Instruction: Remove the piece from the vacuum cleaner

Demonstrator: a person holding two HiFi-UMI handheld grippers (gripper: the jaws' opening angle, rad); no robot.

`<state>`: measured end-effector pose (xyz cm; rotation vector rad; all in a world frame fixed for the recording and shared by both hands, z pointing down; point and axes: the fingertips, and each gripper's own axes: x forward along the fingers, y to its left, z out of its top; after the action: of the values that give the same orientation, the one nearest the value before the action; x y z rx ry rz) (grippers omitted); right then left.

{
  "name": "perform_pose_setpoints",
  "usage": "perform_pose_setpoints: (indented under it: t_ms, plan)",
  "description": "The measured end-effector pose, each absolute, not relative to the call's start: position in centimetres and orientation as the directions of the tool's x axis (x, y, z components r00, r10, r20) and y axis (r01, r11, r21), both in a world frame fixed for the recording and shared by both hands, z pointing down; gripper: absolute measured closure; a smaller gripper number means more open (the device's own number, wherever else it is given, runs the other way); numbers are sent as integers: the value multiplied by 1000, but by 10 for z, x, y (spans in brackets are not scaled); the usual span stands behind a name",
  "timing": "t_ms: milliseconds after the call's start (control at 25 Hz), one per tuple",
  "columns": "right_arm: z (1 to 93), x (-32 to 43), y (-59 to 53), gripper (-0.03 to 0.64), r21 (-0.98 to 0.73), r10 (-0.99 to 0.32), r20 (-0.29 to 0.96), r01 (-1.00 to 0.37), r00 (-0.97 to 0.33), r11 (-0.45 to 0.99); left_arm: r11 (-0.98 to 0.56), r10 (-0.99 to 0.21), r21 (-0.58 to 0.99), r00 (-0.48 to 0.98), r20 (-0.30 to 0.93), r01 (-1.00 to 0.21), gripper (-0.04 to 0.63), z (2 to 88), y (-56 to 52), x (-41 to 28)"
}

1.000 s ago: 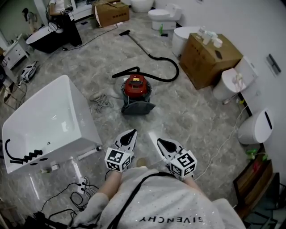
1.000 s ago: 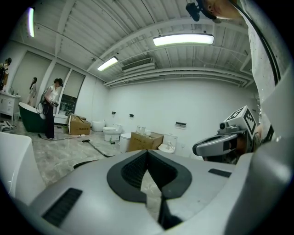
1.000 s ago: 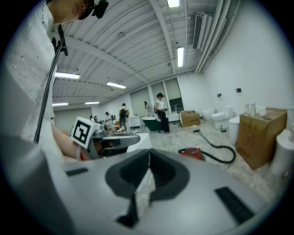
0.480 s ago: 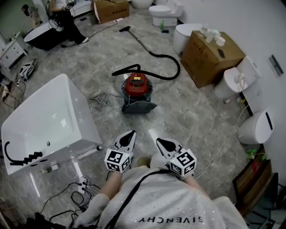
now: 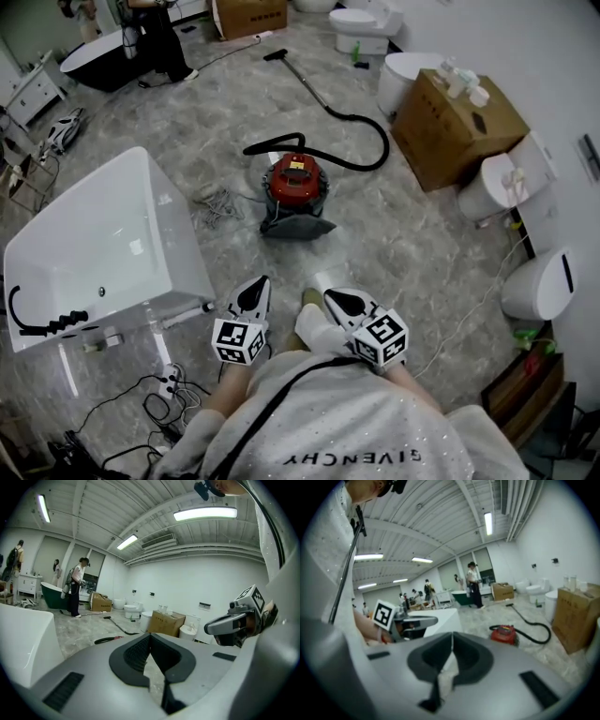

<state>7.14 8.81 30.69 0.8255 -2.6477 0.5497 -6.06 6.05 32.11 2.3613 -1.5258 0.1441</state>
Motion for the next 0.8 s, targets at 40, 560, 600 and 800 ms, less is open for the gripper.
perform_pose_setpoints:
  t_ms: [40,560,600,800]
  plan:
    - [308,69,82,601,-267,-465,403,-587,-788,764,-357,-878,210,404,256,-910,578,320,55,-64]
    - [317,61,-8,601,-274,-388,428,-527,-816,805,-328,-895,199,371,249,-924,578,319,-28,-65]
    - [317,62,-15,601,-274,-386,427,-524,-818,807,-325,-895,201,370,250,-924,578,320,-34,-64]
    - [322,62,-42,601,-281,-362,431,-504,-827,817,-313,-897,212,361,254,-926,578,322,-55,-60]
